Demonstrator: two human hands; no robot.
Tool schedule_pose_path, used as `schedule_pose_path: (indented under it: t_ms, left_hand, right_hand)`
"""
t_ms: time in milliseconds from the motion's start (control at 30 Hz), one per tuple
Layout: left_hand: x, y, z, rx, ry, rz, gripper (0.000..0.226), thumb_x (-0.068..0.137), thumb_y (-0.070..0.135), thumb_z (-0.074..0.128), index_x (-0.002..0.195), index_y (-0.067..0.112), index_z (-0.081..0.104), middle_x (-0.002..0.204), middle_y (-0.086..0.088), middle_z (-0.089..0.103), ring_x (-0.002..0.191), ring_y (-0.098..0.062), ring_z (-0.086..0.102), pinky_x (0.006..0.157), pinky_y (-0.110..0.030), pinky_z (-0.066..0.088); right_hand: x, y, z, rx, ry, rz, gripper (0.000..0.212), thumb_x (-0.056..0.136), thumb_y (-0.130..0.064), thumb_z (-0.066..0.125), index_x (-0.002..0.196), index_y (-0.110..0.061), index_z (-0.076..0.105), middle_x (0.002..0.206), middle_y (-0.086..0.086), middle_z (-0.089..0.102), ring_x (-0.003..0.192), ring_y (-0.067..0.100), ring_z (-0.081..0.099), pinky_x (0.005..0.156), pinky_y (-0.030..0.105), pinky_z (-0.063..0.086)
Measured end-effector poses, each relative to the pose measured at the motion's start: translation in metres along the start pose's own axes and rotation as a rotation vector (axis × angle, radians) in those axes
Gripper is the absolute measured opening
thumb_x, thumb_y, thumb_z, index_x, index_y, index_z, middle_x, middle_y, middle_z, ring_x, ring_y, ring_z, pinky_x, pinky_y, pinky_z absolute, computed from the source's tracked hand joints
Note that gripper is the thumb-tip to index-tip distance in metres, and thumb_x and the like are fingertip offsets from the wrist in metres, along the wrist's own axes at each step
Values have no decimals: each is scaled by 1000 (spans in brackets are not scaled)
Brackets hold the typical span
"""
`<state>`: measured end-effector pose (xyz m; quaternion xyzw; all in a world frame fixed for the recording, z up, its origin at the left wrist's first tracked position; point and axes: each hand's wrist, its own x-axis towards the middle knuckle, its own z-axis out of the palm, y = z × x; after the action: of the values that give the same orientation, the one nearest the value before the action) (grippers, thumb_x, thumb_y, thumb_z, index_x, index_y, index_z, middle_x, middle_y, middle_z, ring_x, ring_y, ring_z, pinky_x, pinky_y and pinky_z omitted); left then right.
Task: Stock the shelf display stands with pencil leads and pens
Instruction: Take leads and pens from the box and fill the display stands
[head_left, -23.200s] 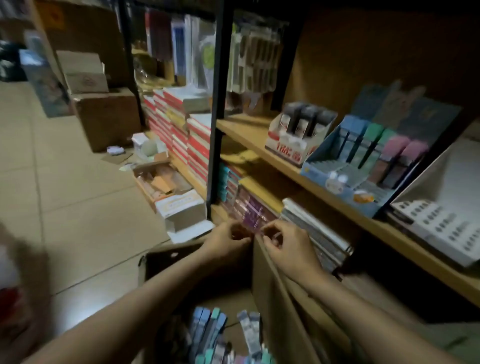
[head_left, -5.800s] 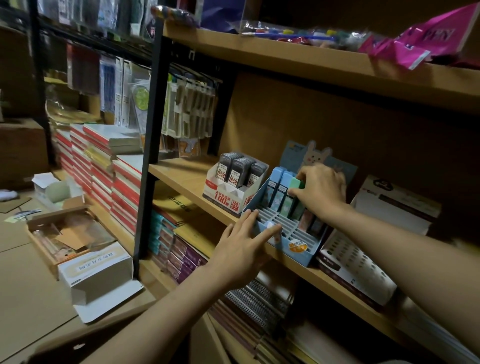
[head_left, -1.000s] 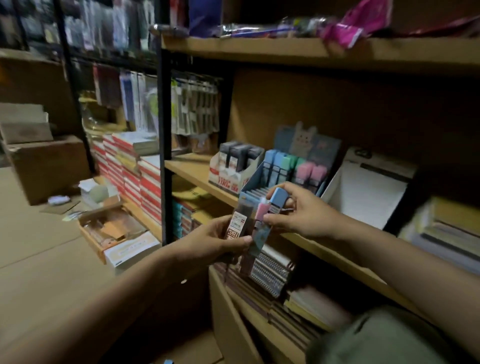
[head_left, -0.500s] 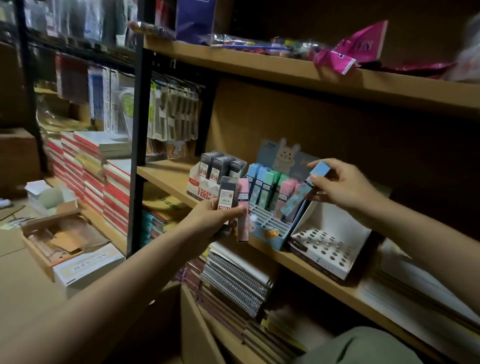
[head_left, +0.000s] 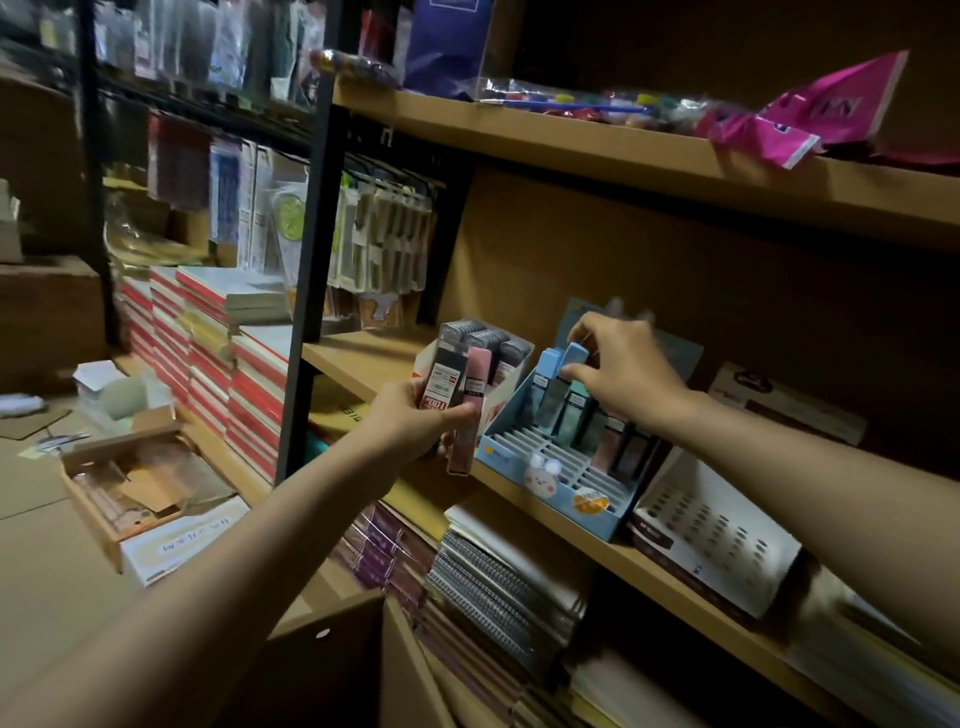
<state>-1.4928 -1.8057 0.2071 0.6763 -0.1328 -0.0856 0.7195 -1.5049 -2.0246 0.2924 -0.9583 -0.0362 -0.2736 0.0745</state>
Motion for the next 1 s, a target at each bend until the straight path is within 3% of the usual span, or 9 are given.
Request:
schedule_pose_path:
  t_ms: [200,433,533,700,767,833,933,1000]
  left_hand:
    - [4,-7,-1,-9,-4,-22,14,88,18,67,102,14,64,95,-5,69,82,-16,63,70,-27,49]
    - [12,-16,5,-2,-20,-10,14,86,20,70,99,17,67,90,0,73,81,-9,67,57,-18,52]
    - [13,-19,8,-6,-27,1,14,85,22,72,98,16,68,83,3,73,68,-2,66,54,-16,48]
    - [12,-22,12,-9,-50,7,12,83,25,73,93,20,68,75,9,73,68,-3,66,62,-22,49]
    - [11,-21,14,-13,-55,24,10,83,25,73,91,21,69,73,9,72,70,-7,65,65,-25,50]
    - [9,-18,18,-12,-85,31,13,84,27,73,94,20,70,78,5,73,77,-14,65,70,-29,52]
    - [4,-16,27,-7,-159,40,17,84,27,72,98,18,69,92,-4,74,91,-23,66,79,-36,52]
    - [0,-13,36,-46,-250,42,20,86,25,69,103,15,67,91,-6,72,82,-20,67,71,-32,54]
  right_hand:
    - [13,-1,23,-5,-15,24,25,80,-15,79,100,-10,65,94,7,67,81,17,61,67,28,50]
    - [20,1,43,-71,7,68,31,78,-18,81,103,-8,67,106,11,59,98,25,57,87,39,52]
    - [20,3,50,-80,-5,63,35,78,-19,80,108,-6,67,109,12,58,101,29,58,91,43,52]
    - [14,4,44,-49,78,0,43,87,-25,72,125,-10,61,117,10,58,102,25,60,89,39,53]
    - [6,-2,34,128,146,-23,29,92,-27,66,117,-13,64,107,6,64,82,14,66,75,34,59]
    - [-5,-10,22,331,57,-15,24,91,-36,65,108,-20,67,94,-3,68,65,6,69,61,31,61]
    - [-24,-17,11,383,-144,-4,31,84,-37,72,113,-31,63,94,-10,68,75,6,69,72,32,60]
    - [-34,-17,3,453,-153,50,32,81,-23,78,110,-29,65,94,-3,68,76,16,71,75,38,61]
